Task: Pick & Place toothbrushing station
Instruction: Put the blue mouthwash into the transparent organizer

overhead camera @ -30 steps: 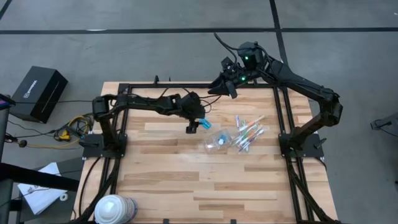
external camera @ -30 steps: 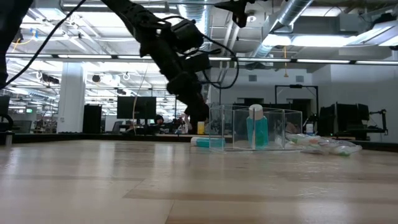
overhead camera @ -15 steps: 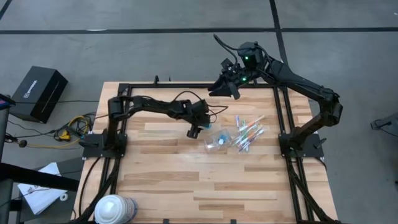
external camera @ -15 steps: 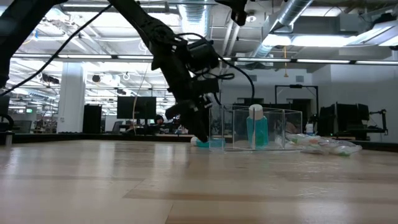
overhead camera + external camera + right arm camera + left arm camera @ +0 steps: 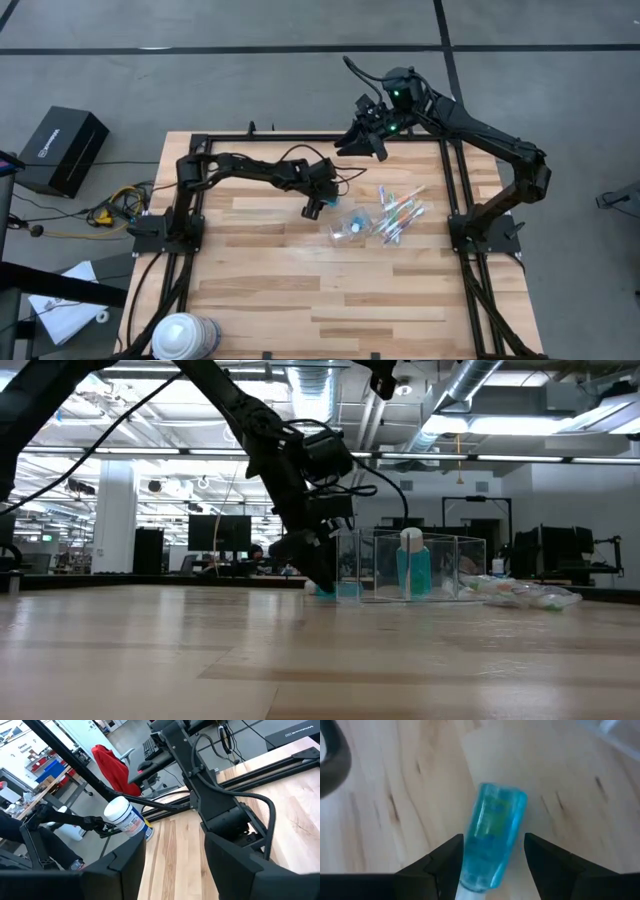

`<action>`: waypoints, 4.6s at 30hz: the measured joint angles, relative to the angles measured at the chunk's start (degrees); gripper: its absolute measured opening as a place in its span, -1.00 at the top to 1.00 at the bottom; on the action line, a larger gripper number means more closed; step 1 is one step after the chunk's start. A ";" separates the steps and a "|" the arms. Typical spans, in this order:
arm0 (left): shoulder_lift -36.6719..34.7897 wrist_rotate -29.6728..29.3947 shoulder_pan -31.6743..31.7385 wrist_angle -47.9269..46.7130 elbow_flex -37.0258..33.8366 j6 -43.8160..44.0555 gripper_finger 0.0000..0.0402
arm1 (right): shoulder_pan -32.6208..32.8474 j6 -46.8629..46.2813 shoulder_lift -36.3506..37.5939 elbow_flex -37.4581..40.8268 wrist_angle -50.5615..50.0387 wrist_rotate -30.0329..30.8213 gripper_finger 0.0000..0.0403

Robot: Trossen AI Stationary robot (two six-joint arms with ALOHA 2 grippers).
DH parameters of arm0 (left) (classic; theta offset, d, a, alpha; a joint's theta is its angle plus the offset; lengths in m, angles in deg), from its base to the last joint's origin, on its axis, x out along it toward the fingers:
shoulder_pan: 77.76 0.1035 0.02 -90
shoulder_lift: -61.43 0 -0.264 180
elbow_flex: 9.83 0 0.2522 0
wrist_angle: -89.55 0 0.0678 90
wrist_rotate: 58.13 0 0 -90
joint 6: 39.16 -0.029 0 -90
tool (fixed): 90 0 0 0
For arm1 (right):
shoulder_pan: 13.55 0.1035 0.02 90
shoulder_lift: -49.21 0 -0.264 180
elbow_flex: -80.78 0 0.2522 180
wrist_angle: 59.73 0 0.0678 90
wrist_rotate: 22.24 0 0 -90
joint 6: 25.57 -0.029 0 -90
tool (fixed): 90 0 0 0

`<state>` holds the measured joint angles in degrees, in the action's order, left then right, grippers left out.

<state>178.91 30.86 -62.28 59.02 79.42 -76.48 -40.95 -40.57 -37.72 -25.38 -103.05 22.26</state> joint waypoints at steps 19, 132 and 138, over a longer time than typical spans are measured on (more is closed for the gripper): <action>2.22 1.10 0.25 3.28 0.47 16.30 0.69 | -0.15 0.46 0.00 0.00 0.46 -1.15 0.15; -35.68 7.05 14.74 95.02 -11.04 92.61 0.69 | 2.47 -13.52 -17.40 -9.91 56.38 15.26 0.30; -34.01 6.44 13.64 94.49 -11.04 98.56 0.69 | 2.72 -13.29 -17.38 -10.23 56.30 11.77 0.27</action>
<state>144.90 37.30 -48.63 153.50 68.38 22.08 -38.23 -53.86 -55.10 -35.61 -46.75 34.02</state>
